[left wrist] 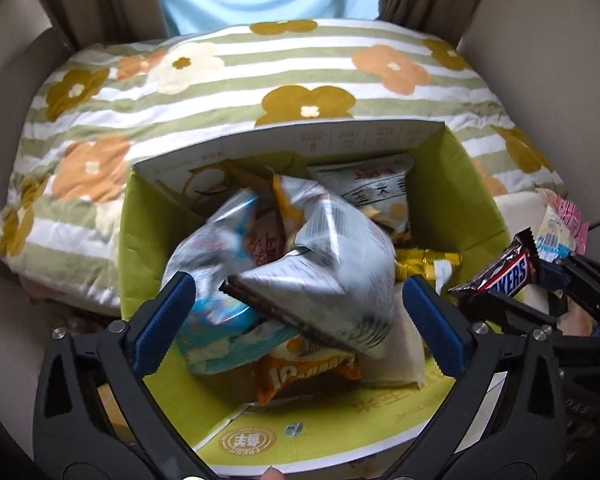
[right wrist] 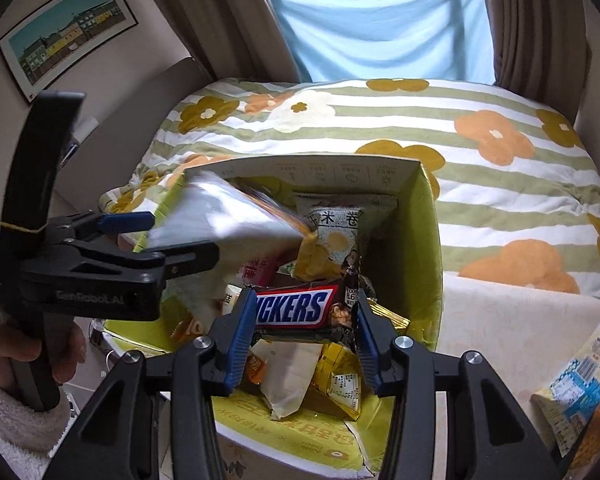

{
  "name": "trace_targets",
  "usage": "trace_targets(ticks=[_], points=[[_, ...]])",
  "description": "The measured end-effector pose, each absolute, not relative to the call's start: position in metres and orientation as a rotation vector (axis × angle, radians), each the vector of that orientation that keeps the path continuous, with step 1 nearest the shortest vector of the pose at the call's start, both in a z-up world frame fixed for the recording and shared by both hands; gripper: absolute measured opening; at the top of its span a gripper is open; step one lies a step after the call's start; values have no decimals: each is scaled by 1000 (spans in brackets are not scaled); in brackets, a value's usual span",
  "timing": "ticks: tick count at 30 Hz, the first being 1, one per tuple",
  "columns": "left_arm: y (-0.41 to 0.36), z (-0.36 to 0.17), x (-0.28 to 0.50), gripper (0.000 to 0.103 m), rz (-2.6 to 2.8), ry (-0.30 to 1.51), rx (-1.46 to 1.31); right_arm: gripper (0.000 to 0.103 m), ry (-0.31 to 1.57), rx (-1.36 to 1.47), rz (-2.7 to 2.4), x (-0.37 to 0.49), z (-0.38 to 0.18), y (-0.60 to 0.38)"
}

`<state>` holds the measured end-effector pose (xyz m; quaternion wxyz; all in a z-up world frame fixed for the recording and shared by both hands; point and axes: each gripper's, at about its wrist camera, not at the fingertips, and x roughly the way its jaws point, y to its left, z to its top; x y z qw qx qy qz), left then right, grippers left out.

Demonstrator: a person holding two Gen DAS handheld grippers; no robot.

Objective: Organize snacks
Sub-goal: 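Carry the silver bag and Snickers bar over the yellow box and release them, then move both open tools back toward the last snacks on the mat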

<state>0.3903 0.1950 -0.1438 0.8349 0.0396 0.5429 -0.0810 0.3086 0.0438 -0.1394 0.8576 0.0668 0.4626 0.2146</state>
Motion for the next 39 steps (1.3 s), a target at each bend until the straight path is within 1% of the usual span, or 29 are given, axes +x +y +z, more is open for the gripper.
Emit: trace_targets(ticks=[5, 15, 17, 18, 19, 20, 21, 34, 39], points=[[206, -149, 374, 103, -125, 1156, 92, 43, 991, 133, 435, 304, -142, 44], [220, -146, 347, 103, -82, 1155, 0, 43, 1036, 119, 487, 300, -150, 44], [221, -143, 342, 103, -80, 1141, -17, 53, 1046, 125, 499, 300, -151, 43], [223, -142, 340, 103, -80, 1136, -22, 72, 1045, 116, 491, 298, -151, 44], [224, -140, 337, 103, -76, 1129, -25, 93, 1038, 105, 485, 297, -151, 45], [225, -139, 335, 103, -72, 1125, -25, 100, 1027, 97, 482, 295, -150, 44], [226, -137, 332, 103, -69, 1121, -27, 102, 1017, 92, 481, 294, -149, 44], [231, -126, 317, 103, -107, 1089, -54, 102, 950, 65, 414, 272, -133, 38], [222, -116, 313, 103, -131, 1060, -18, 102, 941, 84, 386, 267, -126, 37]])
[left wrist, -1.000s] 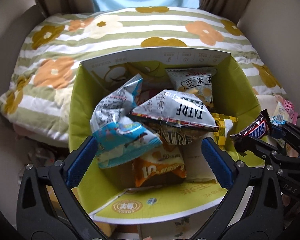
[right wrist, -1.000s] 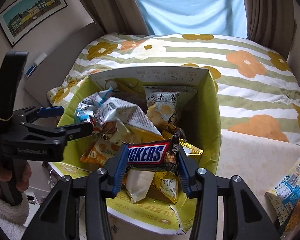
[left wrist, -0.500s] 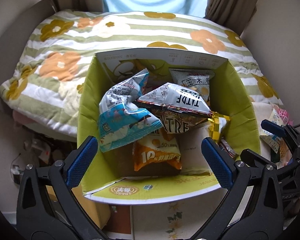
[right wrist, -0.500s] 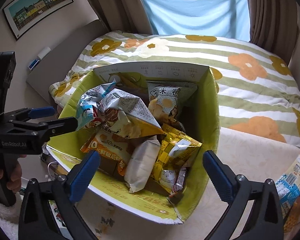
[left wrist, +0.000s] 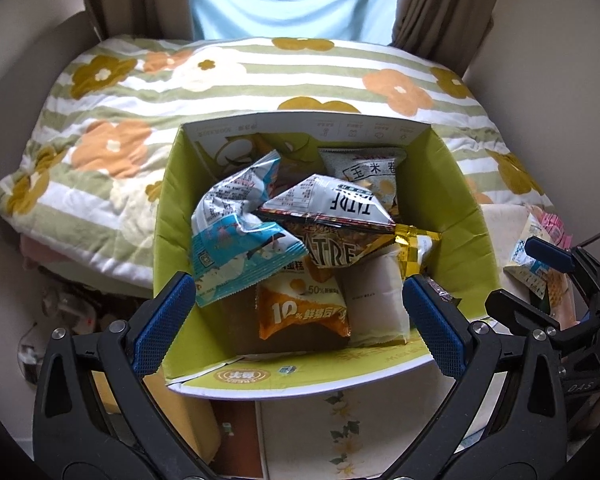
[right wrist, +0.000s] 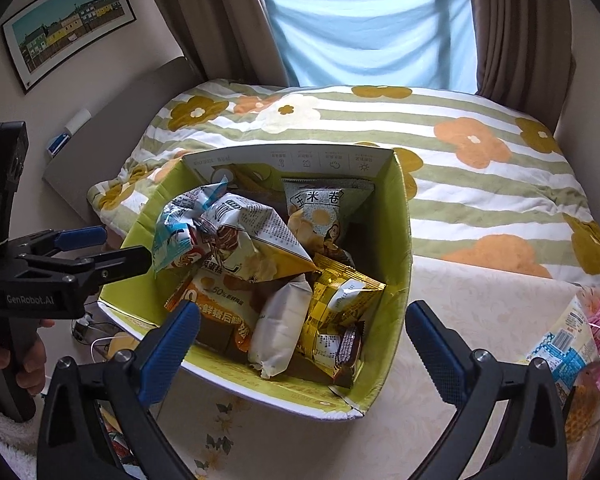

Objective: Organize snacks
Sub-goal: 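Move both open tools back toward the last snacks on the mat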

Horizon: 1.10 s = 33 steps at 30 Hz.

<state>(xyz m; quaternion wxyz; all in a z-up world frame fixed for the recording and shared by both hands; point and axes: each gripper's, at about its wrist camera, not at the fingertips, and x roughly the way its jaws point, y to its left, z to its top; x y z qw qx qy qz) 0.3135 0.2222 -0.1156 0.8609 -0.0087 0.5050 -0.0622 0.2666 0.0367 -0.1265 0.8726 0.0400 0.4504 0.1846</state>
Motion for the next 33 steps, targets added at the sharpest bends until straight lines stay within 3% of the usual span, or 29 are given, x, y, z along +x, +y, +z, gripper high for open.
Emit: trace_targets(ticks=[12, 23, 33], points=[[162, -95, 302, 103, -192, 1009, 26, 102, 884, 139, 327, 238, -108, -13], [33, -89, 285, 103, -278, 995, 43, 102, 850, 96, 214, 202, -100, -122], [-88, -115, 287, 103, -358, 1041, 47, 102, 856, 104, 121, 186, -110, -234]])
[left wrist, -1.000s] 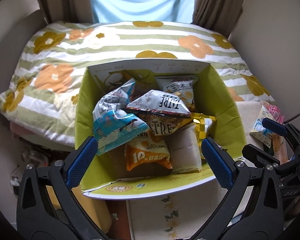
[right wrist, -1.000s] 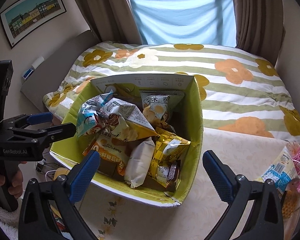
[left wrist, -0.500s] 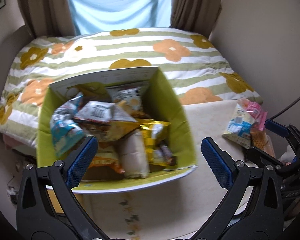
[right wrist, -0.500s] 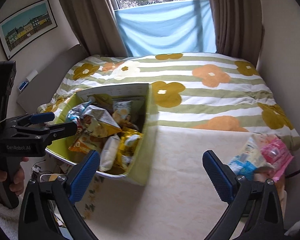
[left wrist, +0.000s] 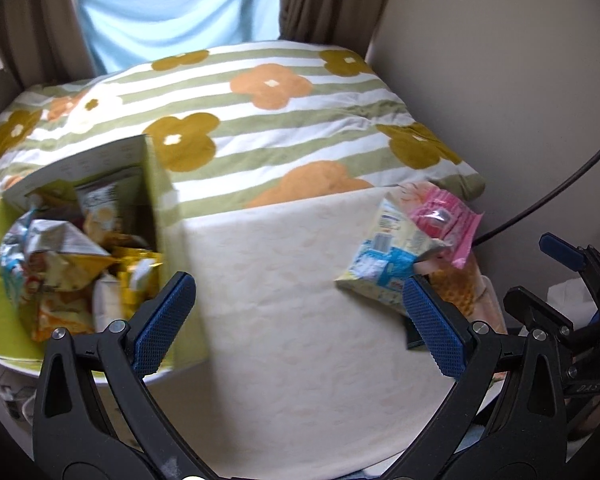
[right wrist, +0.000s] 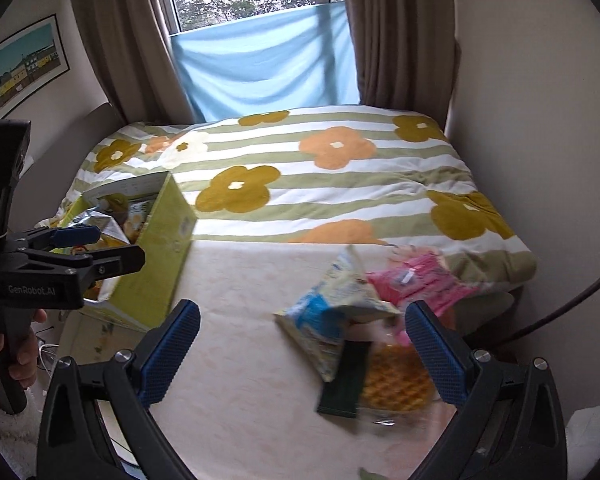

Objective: Organize snacks
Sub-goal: 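Move both open tools back toward the last snacks on the mat, then grasp the cream-blue bag with the left tool while the right tool grasps the pink packet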

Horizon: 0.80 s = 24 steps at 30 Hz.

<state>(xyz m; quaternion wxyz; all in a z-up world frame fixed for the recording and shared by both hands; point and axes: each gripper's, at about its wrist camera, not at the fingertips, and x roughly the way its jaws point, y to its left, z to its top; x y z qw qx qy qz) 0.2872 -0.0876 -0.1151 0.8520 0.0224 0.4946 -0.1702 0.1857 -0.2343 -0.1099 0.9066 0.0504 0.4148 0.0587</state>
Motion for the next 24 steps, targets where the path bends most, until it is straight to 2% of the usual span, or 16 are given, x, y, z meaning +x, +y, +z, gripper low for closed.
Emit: trace_targets(ticks=[12, 24], points=[[-190, -182, 317, 103, -516, 1186, 173, 102, 953, 142, 116, 183, -161, -300], [-235, -266, 353, 102, -655, 1297, 268, 102, 1003, 200, 37, 181, -221, -295]])
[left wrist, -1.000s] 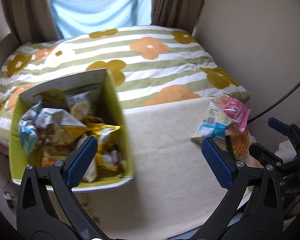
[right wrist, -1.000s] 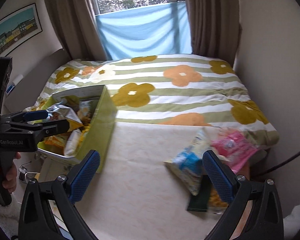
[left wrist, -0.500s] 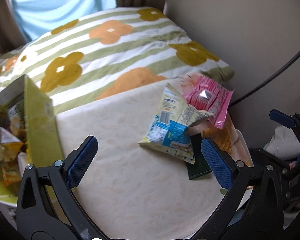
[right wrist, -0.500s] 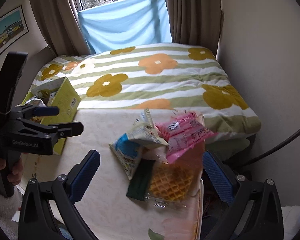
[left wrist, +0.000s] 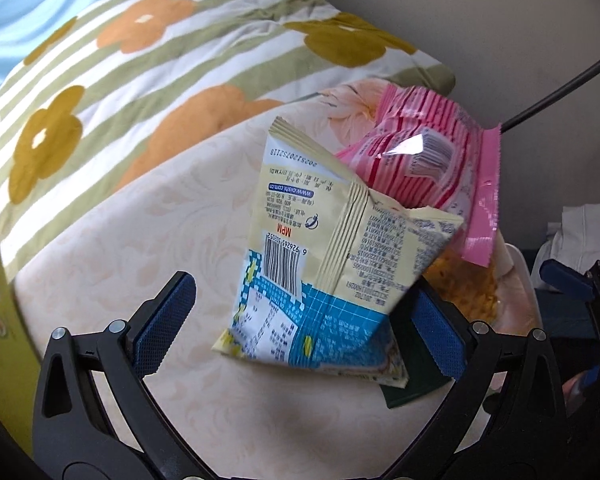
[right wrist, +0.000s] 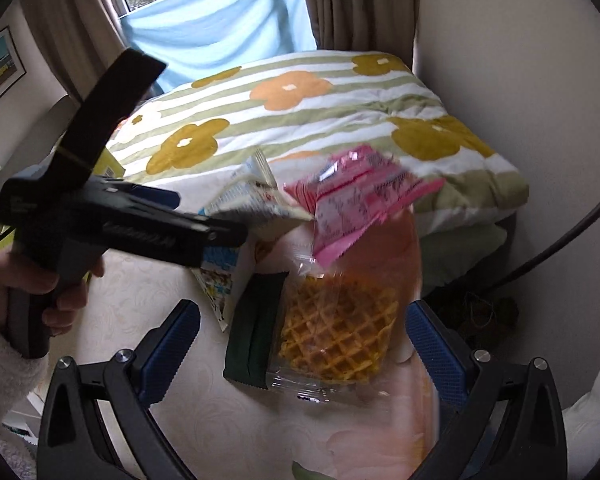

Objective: Organize snacks
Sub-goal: 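Grasp the cream-blue bag with the left tool while the right tool grasps the pink packet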

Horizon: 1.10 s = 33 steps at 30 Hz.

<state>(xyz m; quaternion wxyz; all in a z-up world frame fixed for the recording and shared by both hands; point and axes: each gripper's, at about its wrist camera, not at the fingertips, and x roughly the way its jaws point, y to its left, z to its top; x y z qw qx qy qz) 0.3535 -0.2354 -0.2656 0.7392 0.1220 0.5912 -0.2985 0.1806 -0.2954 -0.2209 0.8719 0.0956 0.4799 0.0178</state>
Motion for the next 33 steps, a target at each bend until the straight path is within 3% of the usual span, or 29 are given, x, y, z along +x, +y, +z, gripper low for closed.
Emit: trace_targets(ticks=[2, 10, 13, 21, 33], points=[[-237, -274, 356, 101, -668, 1314, 270, 102, 1014, 214, 22, 182, -228, -294], [-236, -289, 362, 69, -716, 1345, 267, 102, 1020, 225, -20, 189, -240, -292], [-234, -288, 364, 63, -721, 1344, 257, 102, 1016, 222, -32, 194, -240, -292], [-227, -280, 373, 55, -692, 1327, 235, 102, 1011, 204, -47, 210, -240, -298], [-205, -257, 377, 55, -630, 1292, 216, 102, 979, 153, -49, 232, -225, -311]])
